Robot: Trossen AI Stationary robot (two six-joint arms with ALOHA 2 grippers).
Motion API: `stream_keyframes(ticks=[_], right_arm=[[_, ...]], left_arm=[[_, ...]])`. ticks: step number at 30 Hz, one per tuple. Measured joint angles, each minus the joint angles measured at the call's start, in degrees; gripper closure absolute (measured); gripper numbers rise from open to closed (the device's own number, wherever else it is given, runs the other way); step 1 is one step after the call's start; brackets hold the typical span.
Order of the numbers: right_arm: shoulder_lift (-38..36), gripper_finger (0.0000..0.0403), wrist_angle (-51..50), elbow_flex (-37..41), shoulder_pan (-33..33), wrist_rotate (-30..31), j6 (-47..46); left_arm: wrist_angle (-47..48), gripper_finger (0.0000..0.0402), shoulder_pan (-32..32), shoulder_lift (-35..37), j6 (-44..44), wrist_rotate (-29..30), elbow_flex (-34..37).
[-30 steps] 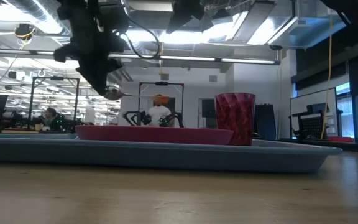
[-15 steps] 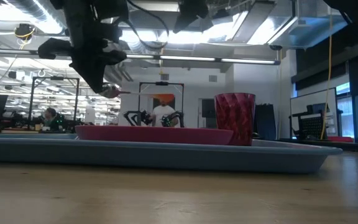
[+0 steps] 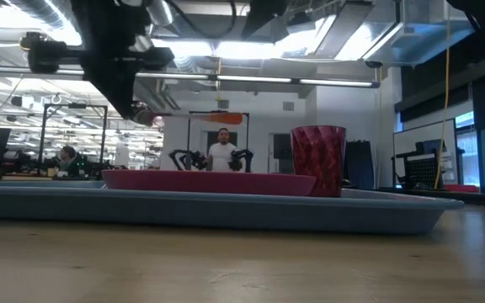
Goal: Pick and place plate/cup/fork/spoon on tray
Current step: Put the orange spoon on the blue serving tray to the left of the red plate
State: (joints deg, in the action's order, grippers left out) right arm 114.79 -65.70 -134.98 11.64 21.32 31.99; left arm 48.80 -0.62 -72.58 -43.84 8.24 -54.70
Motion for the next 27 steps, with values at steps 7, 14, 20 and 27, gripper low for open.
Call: stream_keyframes(ticks=[7,14,20,27], right_arm=[[-0.90,0.0402,-1.16,0.02,0.00,0.02,-0.46],[-1.79,0.0402,-1.87,0.02,0.05,0.04,-0.45],[-2.01,0.0402,-3.08,0.02,0.07,0.09,-0.22],[-2.01,0.0402,-2.98,0.02,0.07,0.09,-0.15]], left_arm=[[-0.01,0.0401,-5.99,-0.03,-0.26,7.03,0.00],[-1.96,0.0401,-10.38,-0.26,-1.85,19.28,-0.02],[-1.32,0.0401,-10.54,-0.26,-1.85,20.85,-0.02],[-1.26,0.0401,-8.99,-0.26,-0.62,20.85,-0.02]])
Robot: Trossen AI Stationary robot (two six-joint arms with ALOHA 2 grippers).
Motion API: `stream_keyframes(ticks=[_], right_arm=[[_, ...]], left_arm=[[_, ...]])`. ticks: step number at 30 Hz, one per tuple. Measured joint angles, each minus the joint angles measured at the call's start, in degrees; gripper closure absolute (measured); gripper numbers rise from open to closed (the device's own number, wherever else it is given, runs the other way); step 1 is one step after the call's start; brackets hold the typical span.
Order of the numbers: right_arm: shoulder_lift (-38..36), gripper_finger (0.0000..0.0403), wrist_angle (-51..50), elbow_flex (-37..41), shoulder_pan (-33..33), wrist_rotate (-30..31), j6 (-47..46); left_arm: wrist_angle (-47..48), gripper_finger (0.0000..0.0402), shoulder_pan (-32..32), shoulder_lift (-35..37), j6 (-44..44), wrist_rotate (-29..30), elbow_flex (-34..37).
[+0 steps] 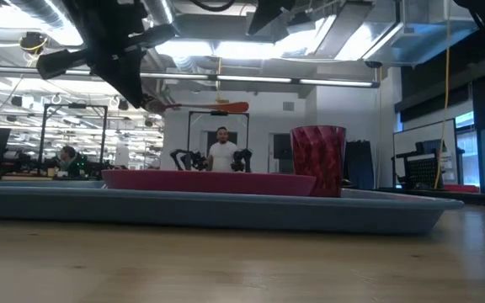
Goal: Pick and place plate/cup/fork/spoon on tray
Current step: Put the orange spoon on the blue serving tray to the left of the red plate
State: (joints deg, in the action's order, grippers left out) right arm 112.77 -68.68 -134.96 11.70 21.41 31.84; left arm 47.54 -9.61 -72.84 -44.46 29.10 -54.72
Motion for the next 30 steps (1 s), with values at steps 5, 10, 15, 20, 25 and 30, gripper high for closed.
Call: stream_keyframes(ticks=[5,10,15,20,25,30], right_arm=[[0.00,0.0402,0.19,0.00,0.02,-0.02,0.08],[0.00,0.0402,0.31,0.00,0.02,-0.02,0.10],[0.00,0.0402,1.02,0.00,0.02,-0.02,0.10],[-0.10,0.0402,0.17,0.00,-0.09,-0.87,0.10],[-1.76,0.0402,0.29,-0.02,-1.89,-5.66,-1.53],[-2.71,0.0402,2.30,-0.09,-5.62,-6.56,-6.53]], left_arm=[[0.38,0.0401,1.21,0.00,-3.45,0.58,0.00],[-0.02,0.0401,2.10,0.00,-13.14,-0.12,0.00],[-4.63,0.0401,2.10,0.00,-22.38,-2.13,0.00],[-10.86,0.0401,2.10,0.02,-27.29,-6.79,0.00],[-10.18,0.0401,2.07,0.02,-29.33,-9.93,0.00],[-6.15,0.0401,-0.14,0.06,-28.07,-9.78,0.00]])
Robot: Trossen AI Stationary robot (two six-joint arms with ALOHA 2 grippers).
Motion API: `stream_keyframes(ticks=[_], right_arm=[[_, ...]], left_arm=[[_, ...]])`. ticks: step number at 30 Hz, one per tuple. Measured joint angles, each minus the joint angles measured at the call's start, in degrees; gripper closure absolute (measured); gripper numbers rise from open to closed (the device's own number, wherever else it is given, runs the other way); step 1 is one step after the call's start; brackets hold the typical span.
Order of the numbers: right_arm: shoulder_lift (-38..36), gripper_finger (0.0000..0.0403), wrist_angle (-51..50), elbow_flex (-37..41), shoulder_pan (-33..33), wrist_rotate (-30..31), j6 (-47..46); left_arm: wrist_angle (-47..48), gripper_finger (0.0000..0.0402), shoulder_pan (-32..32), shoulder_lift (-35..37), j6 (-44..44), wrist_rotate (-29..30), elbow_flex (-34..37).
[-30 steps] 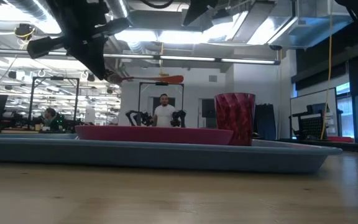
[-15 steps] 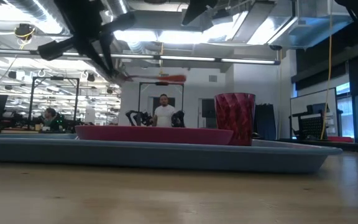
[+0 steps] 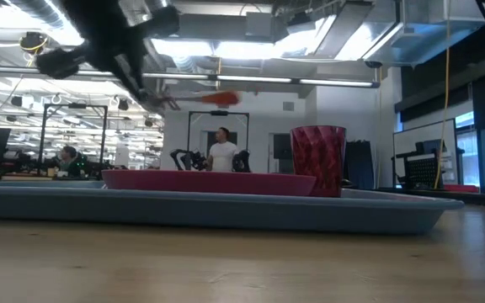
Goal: Pick and place plate/cup/fork/spoon on tray
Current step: Put the orange spoon on the blue serving tray to the left of the red plate
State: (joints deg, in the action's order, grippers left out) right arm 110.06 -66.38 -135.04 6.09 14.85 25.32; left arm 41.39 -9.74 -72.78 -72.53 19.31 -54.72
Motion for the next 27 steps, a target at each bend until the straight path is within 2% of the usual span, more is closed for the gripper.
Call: stream_keyframes(ticks=[6,11,13,19,27], right_arm=[[-0.24,0.0402,6.01,0.00,-4.50,-0.17,-5.26],[-0.24,0.0402,5.16,0.00,-7.30,-2.08,-12.42],[-0.24,0.0402,4.73,0.00,-8.68,-3.81,-14.65],[-0.24,0.0402,-0.70,0.01,-11.64,-10.59,-22.77],[-0.24,0.0398,-4.11,0.02,-11.91,-14.58,-37.77]], left_arm=[[4.67,0.0401,-5.37,-0.01,2.68,-0.04,0.00],[5.54,0.0401,-8.44,0.00,4.90,0.12,0.00],[5.88,0.0401,-9.27,0.00,4.53,2.88,0.00],[4.05,0.0401,-10.22,0.05,-1.56,17.03,0.00],[1.22,0.0401,-10.22,0.87,-7.93,23.89,0.00]])
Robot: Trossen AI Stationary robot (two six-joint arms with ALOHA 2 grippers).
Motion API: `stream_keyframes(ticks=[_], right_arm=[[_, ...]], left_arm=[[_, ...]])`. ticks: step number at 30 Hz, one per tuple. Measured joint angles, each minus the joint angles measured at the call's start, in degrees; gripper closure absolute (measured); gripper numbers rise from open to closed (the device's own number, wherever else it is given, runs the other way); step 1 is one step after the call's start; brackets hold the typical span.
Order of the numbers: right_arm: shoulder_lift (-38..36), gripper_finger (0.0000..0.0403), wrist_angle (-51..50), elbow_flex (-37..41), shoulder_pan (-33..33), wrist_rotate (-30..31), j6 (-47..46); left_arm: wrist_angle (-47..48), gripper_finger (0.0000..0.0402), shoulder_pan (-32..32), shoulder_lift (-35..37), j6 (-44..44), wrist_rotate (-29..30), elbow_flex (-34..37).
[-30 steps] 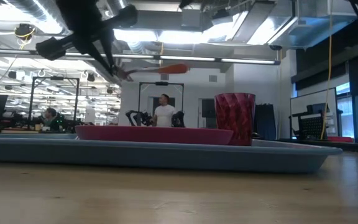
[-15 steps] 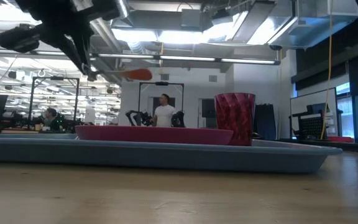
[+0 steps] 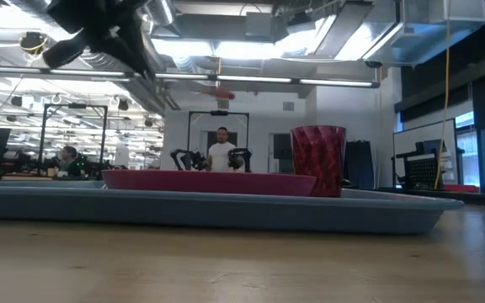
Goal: Pick and place plate/cup/fork/spoon on tray
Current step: Put the orange spoon on the blue serving tray to the left of the red plate
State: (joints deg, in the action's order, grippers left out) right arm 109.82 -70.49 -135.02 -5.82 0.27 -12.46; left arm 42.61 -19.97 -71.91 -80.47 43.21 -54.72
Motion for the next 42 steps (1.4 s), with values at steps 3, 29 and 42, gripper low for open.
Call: stream_keyframes(ticks=[3,29,42], right_arm=[[0.00,0.0396,-1.25,0.00,0.19,0.00,-2.45],[0.76,0.0296,10.98,12.54,5.41,-11.19,-6.92],[0.76,0.0295,20.11,20.35,7.84,-15.87,-6.79]], left_arm=[[-1.62,0.0401,0.00,1.60,-2.54,1.59,0.00],[-6.31,0.0401,0.83,11.33,-11.28,6.97,-0.07],[-10.80,0.0401,-0.43,11.33,-19.35,8.85,-0.07]])
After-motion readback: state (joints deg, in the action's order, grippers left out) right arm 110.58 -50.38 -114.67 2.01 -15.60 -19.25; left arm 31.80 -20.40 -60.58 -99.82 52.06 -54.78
